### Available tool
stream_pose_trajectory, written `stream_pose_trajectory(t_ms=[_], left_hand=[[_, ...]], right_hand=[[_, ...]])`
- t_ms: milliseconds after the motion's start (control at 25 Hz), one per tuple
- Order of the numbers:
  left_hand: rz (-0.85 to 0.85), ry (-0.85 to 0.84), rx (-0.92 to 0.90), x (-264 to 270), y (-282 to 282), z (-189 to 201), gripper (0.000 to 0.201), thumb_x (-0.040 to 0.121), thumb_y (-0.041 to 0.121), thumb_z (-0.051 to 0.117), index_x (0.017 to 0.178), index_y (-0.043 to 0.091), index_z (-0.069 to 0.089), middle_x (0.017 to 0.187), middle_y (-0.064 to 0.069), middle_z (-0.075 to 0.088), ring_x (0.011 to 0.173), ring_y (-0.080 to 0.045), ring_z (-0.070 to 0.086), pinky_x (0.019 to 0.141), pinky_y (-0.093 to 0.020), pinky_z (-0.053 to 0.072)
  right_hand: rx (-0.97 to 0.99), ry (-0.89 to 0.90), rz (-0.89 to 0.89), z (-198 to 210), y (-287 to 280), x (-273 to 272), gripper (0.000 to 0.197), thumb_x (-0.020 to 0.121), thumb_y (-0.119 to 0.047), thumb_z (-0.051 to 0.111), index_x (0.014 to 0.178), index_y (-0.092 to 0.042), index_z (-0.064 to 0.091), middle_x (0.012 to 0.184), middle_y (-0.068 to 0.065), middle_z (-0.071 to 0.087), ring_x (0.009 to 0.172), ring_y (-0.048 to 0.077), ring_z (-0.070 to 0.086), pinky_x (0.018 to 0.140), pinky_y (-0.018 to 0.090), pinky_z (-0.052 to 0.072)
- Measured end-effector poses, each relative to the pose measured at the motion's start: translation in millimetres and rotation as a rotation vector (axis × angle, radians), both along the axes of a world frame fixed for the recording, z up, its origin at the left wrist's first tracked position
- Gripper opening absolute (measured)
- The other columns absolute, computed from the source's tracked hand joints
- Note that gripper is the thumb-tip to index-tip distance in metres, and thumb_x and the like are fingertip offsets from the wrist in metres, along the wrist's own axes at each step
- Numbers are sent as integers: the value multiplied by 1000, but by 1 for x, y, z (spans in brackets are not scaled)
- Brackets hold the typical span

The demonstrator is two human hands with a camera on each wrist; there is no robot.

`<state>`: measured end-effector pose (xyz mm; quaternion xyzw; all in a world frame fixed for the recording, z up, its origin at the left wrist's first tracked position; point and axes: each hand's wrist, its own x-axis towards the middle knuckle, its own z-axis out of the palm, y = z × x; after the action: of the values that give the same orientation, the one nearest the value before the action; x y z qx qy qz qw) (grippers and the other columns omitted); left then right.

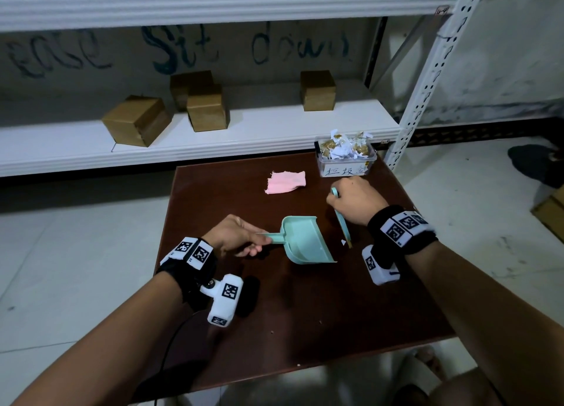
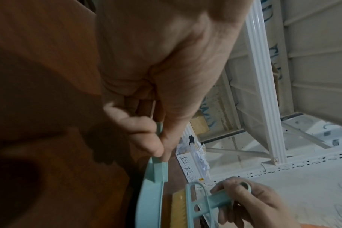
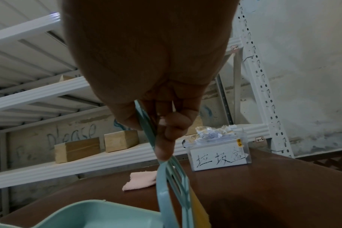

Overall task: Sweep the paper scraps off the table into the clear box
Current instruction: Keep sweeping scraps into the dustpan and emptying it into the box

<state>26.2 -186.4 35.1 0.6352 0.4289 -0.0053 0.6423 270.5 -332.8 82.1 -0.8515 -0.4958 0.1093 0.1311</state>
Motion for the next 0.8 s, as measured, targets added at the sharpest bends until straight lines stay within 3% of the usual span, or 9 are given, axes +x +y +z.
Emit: stream_pose_trajectory(t_ms=[200, 320, 440, 560, 680, 800], left_hand=[[-17, 29, 4, 7, -5, -7, 25, 79, 8, 83, 102, 3, 78, 61, -9, 65, 44, -9, 54, 37, -16, 40], [-10, 20, 2, 6, -5, -11, 25, 78, 6, 83, 102, 1, 78, 59, -10, 64, 44, -9, 54, 37, -16, 39], [2, -4, -13, 5, -6, -12, 22, 79, 3, 81, 101, 0, 78, 61, -13, 65, 44, -11, 56, 36, -16, 40], [59, -33, -98, 2, -4, -12, 20, 80, 0, 79, 100, 0, 78, 66, -18, 68, 47, -14, 62, 39, -15, 45], [117, -67, -138, 4, -2, -10, 22, 80, 3, 80, 101, 0, 78, 66, -18, 68, 47, -12, 59, 40, -15, 45], [263, -191, -106, 17, -2, -2, 22, 84, 0, 76, 105, -6, 74, 60, -15, 65, 41, -11, 55, 38, -15, 43]], right_hand=[[141, 158, 23, 11, 7, -11, 27, 83, -29, 52, 74, -7, 67, 66, 11, 68, 72, 32, 69, 74, 44, 58], [231, 122, -38, 18, 6, -4, 27, 89, -23, 55, 70, -6, 65, 66, 11, 69, 70, 30, 68, 71, 42, 57], [207, 4, -71, 18, 1, 0, 32, 90, -26, 53, 63, -9, 52, 69, 11, 60, 70, 34, 62, 63, 39, 50], [192, -61, -92, 15, 0, 8, 34, 92, -27, 52, 61, -14, 44, 71, 10, 54, 72, 35, 56, 64, 34, 39], [297, -51, -179, 19, -3, 23, 31, 94, -31, 51, 73, -10, 61, 75, 12, 65, 72, 34, 64, 68, 40, 56], [477, -26, -330, 32, -9, 43, 34, 97, -29, 53, 83, -5, 71, 78, 14, 71, 69, 31, 66, 71, 37, 58]])
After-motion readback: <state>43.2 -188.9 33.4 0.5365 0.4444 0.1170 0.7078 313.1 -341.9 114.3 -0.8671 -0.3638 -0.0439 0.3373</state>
